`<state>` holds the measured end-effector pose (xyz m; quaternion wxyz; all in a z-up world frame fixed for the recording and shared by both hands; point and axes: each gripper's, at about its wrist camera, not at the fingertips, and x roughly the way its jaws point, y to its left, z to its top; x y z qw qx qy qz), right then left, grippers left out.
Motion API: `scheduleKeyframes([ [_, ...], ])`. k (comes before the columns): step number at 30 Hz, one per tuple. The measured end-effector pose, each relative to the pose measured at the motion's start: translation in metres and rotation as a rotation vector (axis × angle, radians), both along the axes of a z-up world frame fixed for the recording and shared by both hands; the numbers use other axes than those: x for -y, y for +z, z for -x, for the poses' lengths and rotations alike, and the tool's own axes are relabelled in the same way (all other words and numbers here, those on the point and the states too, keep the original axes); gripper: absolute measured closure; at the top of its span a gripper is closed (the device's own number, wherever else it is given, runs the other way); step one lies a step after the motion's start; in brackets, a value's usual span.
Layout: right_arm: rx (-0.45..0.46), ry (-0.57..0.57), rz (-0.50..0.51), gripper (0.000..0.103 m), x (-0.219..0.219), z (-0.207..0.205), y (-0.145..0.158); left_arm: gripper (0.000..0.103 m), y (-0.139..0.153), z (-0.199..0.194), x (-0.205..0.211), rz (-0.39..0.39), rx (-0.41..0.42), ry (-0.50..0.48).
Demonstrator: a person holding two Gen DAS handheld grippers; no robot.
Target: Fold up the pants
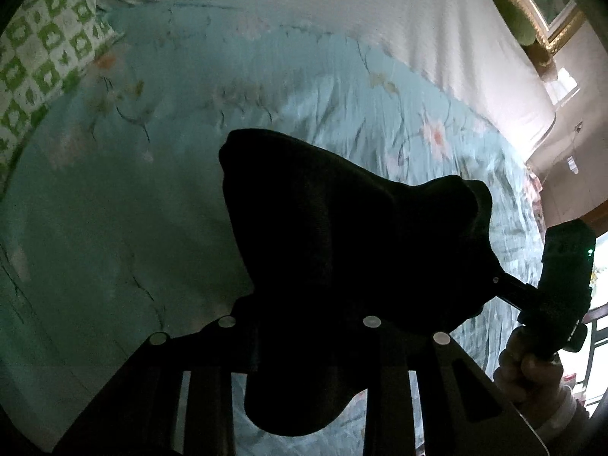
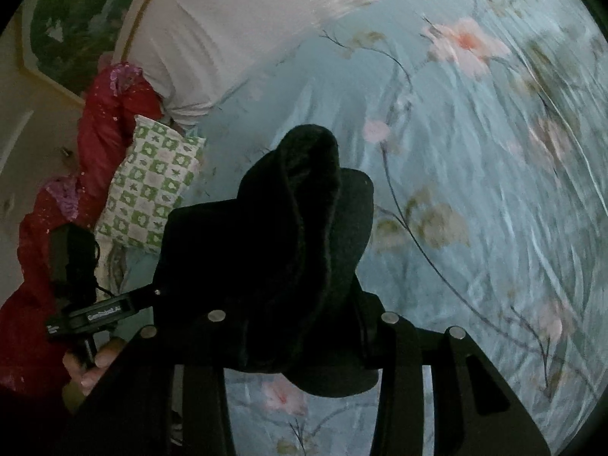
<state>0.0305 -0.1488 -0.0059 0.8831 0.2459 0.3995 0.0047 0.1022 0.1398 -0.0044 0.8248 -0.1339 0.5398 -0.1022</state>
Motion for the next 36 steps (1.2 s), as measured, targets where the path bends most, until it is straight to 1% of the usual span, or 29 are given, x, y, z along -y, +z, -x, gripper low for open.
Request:
scheduleKeyframes([
  [4, -0.008, 0.034, 0.022, 0.062, -0.007, -0.023, 0.003, 0.075, 0.004, -0.007, -0.011, -0.011, 0.013, 0.035],
  [11, -0.034, 0.094, 0.043, 0.062, -0.016, -0.053, -0.005, 0.075, -0.004, -0.022, -0.032, -0.033, 0.005, 0.093],
  [16, -0.052, 0.109, 0.054, 0.062, -0.014, -0.074, -0.011, 0.075, -0.012, -0.035, -0.038, -0.046, -0.002, 0.111],
  [25, -0.084, 0.122, 0.065, 0.062, -0.007, -0.095, -0.022, 0.074, -0.028, -0.045, -0.042, -0.06, -0.019, 0.125],
  [28, -0.111, 0.111, 0.056, 0.059, -0.002, -0.1, -0.028, 0.07, -0.036, -0.048, -0.043, -0.072, -0.024, 0.122],
  [30, -0.122, 0.105, 0.054, 0.054, 0.002, -0.1, -0.032, 0.065, -0.042, -0.048, -0.044, -0.077, -0.029, 0.119],
  [31, -0.126, 0.105, 0.056, 0.053, 0.004, -0.099, -0.034, 0.062, -0.044, -0.047, -0.045, -0.079, -0.033, 0.115],
  [32, -0.128, 0.104, 0.059, 0.052, 0.006, -0.099, -0.035, 0.059, -0.046, -0.047, -0.045, -0.081, -0.034, 0.112],
  [33, -0.129, 0.105, 0.062, 0.051, 0.009, -0.097, -0.037, 0.058, -0.047, -0.046, -0.045, -0.085, -0.031, 0.11],
  [35, -0.124, 0.108, 0.062, 0.049, 0.013, -0.095, -0.039, 0.052, -0.048, -0.043, -0.043, -0.094, -0.027, 0.108],
  [36, -0.122, 0.106, 0.061, 0.048, 0.015, -0.094, -0.039, 0.051, -0.049, -0.043, -0.043, -0.098, -0.025, 0.108],
])
